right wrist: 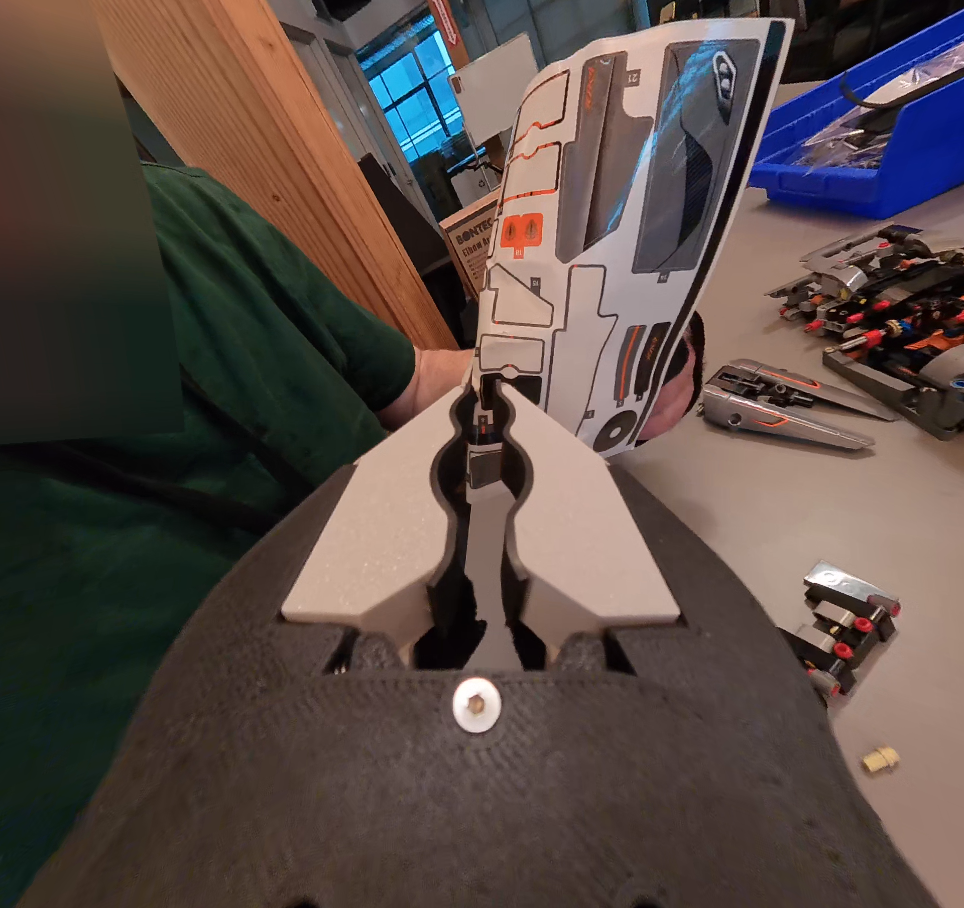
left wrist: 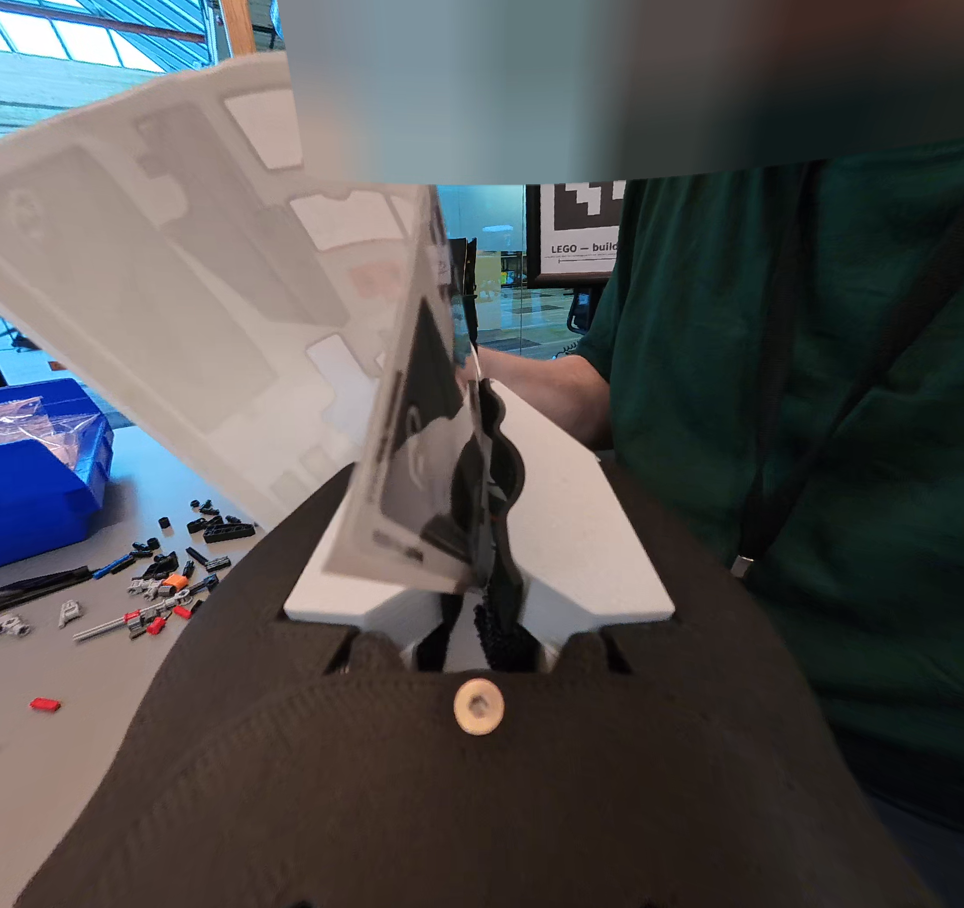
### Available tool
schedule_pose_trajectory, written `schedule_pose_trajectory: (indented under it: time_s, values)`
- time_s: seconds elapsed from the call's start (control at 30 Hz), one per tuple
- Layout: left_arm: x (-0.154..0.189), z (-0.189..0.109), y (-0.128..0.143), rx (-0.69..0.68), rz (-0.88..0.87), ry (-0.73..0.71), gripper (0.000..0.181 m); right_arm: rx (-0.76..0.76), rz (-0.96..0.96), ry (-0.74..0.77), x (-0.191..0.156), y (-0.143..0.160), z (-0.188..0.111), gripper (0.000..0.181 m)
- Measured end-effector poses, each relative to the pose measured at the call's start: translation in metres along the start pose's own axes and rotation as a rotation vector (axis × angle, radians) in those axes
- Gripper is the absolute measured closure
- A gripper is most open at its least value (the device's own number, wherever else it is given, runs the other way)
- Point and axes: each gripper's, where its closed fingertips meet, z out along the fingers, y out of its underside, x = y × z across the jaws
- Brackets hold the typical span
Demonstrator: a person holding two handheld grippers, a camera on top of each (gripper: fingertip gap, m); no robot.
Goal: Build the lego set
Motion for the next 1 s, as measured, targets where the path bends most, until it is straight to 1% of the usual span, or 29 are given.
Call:
schedule_pose_trajectory:
  time_s: [0.23, 0.4, 0.53, 0.9, 1.0]
  values:
    - [0.007, 0.000, 0.000, -0.001, 0.003, 0.042, 0.181, 0.005, 0.025, -0.084, -0.006, 0.001, 0.002, 0.181]
    - [0.007, -0.001, 0.002, -0.001, -0.005, 0.050, 0.181, -0.013, 0.002, -0.065, -0.005, 0.003, 0.002, 0.181]
    - [0.009, -0.002, 0.001, 0.015, -0.025, 0.072, 0.181, -0.006, 0.011, -0.096, -0.007, 0.002, 0.004, 0.181]
    - [0.010, -0.003, 0.003, -0.004, -0.037, 0.082, 0.181, 0.045, 0.022, -0.121, -0.007, 0.004, 0.005, 0.181]
    - [0.012, -0.004, 0.003, -0.009, -0.035, 0.089, 0.181, 0.058, 0.045, -0.152, -0.008, 0.004, 0.006, 0.181]
